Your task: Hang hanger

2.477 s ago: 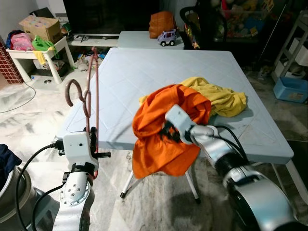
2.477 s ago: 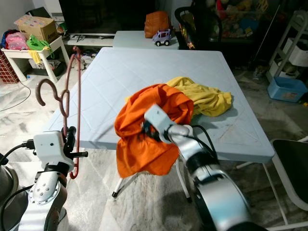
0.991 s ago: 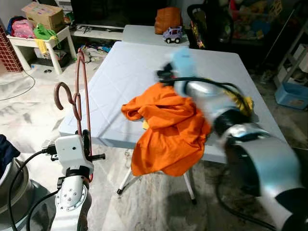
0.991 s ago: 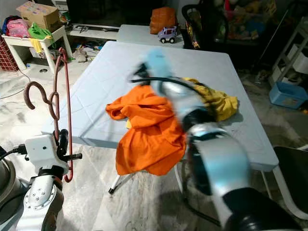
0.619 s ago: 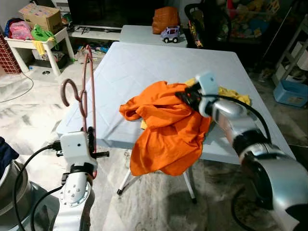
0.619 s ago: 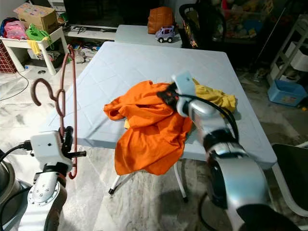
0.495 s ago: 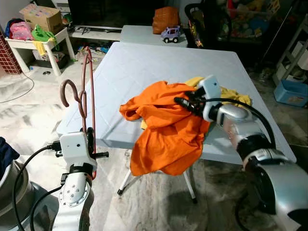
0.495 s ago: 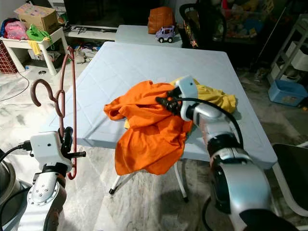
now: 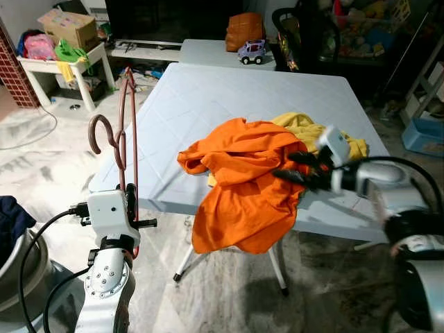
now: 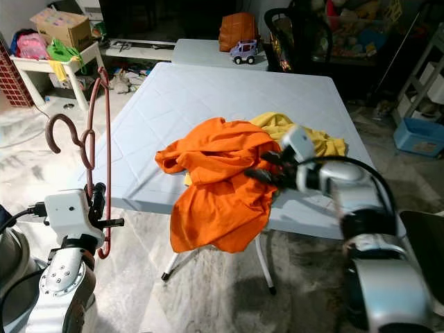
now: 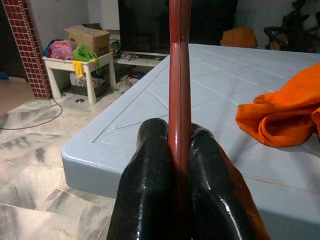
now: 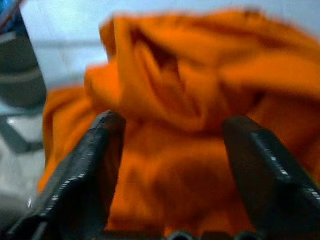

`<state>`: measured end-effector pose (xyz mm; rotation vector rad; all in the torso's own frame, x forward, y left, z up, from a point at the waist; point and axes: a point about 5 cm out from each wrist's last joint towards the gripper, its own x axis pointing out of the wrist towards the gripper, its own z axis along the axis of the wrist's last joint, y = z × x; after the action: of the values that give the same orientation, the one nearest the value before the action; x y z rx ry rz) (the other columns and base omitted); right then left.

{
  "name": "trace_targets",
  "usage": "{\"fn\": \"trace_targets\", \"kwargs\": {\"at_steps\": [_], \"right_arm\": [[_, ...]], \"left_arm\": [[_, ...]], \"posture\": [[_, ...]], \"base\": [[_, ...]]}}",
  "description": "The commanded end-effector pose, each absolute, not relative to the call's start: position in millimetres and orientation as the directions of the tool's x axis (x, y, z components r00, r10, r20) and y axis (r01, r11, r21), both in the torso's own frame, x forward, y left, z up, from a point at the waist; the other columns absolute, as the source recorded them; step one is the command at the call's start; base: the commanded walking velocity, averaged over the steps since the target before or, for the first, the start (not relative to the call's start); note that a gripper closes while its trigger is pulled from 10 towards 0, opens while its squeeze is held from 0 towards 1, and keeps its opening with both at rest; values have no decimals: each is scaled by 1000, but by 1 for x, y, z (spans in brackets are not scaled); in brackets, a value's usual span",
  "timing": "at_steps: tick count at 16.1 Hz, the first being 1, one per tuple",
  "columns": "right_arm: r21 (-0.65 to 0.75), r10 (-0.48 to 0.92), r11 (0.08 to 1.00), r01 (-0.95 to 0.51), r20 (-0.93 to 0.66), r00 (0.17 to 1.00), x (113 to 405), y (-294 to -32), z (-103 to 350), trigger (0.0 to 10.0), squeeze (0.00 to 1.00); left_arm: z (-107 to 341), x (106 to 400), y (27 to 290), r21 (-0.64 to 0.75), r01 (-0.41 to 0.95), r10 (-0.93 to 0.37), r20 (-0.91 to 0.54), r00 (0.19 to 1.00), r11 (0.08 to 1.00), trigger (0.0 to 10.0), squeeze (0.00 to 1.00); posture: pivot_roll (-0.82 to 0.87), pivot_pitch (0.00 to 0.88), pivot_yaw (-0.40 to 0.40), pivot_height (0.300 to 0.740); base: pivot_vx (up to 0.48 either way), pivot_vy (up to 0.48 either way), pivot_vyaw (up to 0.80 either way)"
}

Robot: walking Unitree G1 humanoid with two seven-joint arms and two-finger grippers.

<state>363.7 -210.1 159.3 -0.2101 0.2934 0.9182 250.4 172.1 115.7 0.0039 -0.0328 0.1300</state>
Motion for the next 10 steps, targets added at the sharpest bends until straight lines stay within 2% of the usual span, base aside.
{"fn": "trace_targets", "kwargs": {"at_steps": [1, 5, 10], "right_arm": [[-84, 750, 566, -820, -360, 554, 364, -211, 165, 10000, 1000], [-67, 751, 518, -853, -443, 490, 354, -213, 152, 10000, 1000], [-42, 766, 470, -882, -477, 431, 349, -200, 140, 10000, 1000]], "left_arm": [[119, 254, 170, 5, -113, 113, 49, 992, 994, 10000, 0], [119, 253, 170, 6, -110, 109, 48, 993, 994, 10000, 0], [119, 252, 170, 8, -110, 110, 47, 993, 994, 10000, 0]], "posture": [[86, 0, -12, 740], [91, 0, -12, 740], [93, 0, -10, 740]], "base": [[0, 0, 0], [0, 0, 0], [0, 0, 0]]}}
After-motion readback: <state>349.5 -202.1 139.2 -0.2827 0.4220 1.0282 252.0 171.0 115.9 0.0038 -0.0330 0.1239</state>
